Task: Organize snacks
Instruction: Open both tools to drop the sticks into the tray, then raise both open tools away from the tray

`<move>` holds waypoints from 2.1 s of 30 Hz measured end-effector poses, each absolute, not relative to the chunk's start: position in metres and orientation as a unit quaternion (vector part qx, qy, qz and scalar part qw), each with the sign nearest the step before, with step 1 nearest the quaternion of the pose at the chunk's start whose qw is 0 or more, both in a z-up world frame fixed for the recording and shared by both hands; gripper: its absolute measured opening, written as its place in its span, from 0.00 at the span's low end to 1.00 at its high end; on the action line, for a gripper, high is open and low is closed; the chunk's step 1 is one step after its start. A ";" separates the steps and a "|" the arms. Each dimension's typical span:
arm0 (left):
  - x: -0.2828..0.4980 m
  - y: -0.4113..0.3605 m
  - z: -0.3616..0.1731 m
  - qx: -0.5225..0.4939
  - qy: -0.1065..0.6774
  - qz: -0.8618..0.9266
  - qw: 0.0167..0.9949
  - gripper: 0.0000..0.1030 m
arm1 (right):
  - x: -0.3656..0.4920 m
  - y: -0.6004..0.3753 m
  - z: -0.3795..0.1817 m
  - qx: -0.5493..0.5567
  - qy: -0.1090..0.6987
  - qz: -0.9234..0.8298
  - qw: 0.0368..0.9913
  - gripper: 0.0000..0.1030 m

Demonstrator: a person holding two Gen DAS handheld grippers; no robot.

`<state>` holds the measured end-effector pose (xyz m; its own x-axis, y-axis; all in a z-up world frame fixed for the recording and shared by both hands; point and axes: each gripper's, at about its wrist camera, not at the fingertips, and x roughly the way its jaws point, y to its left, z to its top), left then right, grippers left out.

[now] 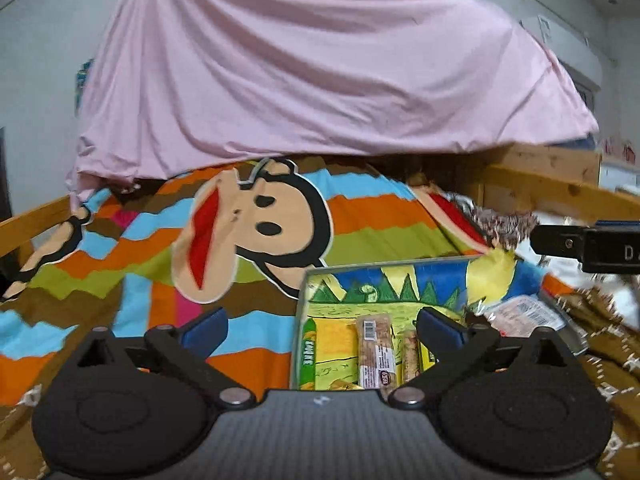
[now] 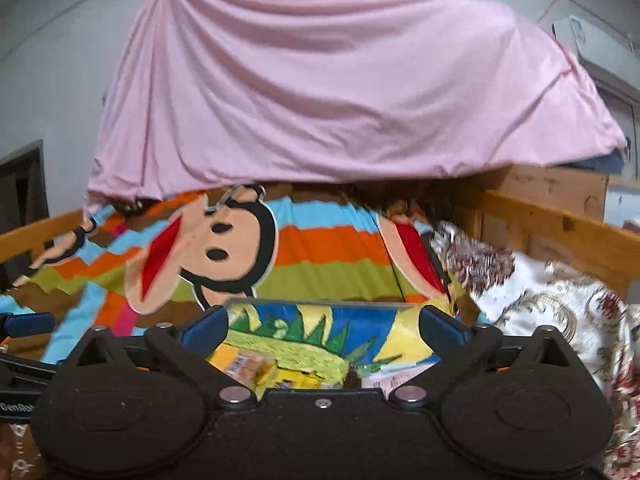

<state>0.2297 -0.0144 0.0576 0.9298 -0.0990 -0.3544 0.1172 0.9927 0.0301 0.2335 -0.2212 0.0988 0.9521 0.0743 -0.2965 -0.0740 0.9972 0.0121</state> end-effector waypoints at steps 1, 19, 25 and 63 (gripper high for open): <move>0.221 -0.010 0.062 0.018 0.175 -0.048 0.983 1.00 | 0.225 -0.219 0.103 -0.004 0.143 0.040 0.989 0.99; 0.109 0.014 0.087 -0.028 0.238 -0.010 0.971 1.00 | 0.098 -0.216 0.121 0.057 0.157 0.069 0.983 0.99; 0.089 0.012 0.086 -0.017 0.246 0.000 0.969 1.00 | 0.078 -0.214 0.118 0.060 0.174 0.061 0.981 0.99; 0.120 0.033 0.050 -0.036 0.401 0.089 0.911 1.00 | 0.116 -0.177 0.071 0.011 0.367 0.063 0.928 0.99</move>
